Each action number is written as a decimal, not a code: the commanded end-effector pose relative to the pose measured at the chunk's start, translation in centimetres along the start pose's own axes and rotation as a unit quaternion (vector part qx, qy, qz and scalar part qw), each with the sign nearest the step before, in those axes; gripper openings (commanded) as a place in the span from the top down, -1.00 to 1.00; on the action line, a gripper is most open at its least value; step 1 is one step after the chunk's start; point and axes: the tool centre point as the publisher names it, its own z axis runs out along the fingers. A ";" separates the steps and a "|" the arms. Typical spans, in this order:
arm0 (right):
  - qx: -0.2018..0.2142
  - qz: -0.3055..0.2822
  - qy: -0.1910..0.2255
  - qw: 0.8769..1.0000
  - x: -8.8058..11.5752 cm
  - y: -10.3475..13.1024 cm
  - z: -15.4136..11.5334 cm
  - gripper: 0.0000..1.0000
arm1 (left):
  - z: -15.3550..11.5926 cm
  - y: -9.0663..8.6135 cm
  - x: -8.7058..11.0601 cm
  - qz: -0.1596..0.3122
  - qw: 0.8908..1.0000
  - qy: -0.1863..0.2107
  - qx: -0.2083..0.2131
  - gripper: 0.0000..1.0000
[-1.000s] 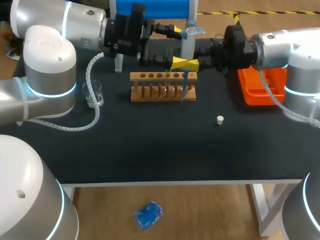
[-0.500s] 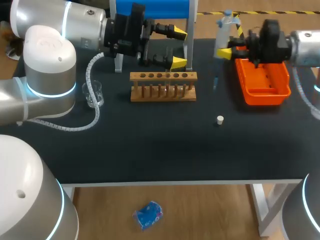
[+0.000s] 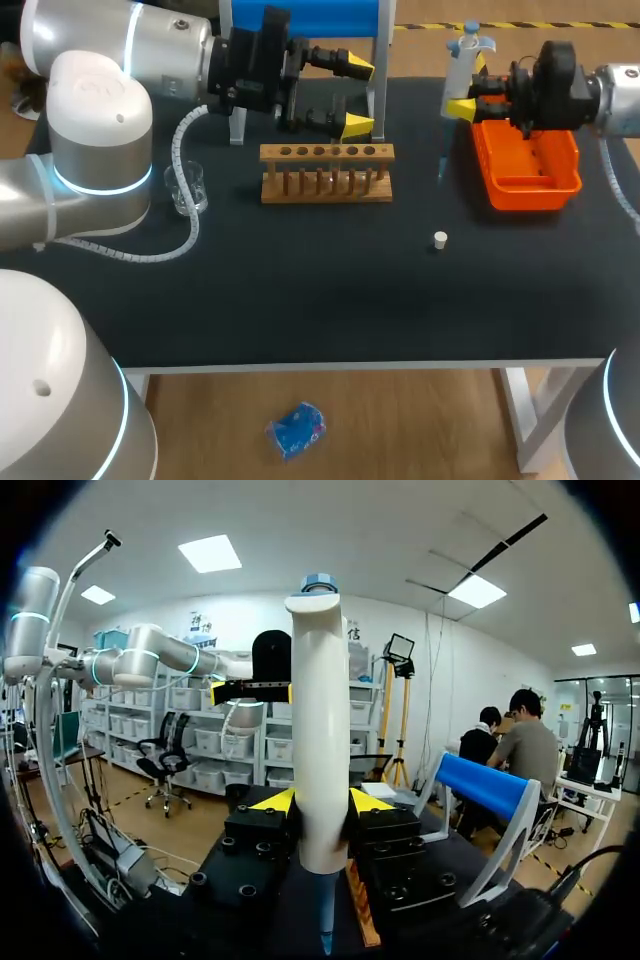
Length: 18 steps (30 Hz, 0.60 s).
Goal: Invert the test tube, pick up the pipette, mount the tip to pipette, aspirate from beaker and dispense into the tube, eject the tip, return the pipette, and cap with the stopper.
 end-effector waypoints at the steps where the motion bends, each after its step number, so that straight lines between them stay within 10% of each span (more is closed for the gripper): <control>1: 0.000 0.000 -0.001 1.000 0.1 0.1 -0.1 1.00 | -0.1 0.0 0.0 0.000 1.000 0.000 0.000 -1.00; 18: -0.091 0.016 0.076 0.993 -5.1 -0.8 -5.6 1.00 | -0.1 0.0 0.0 0.000 1.000 0.000 0.000 -1.00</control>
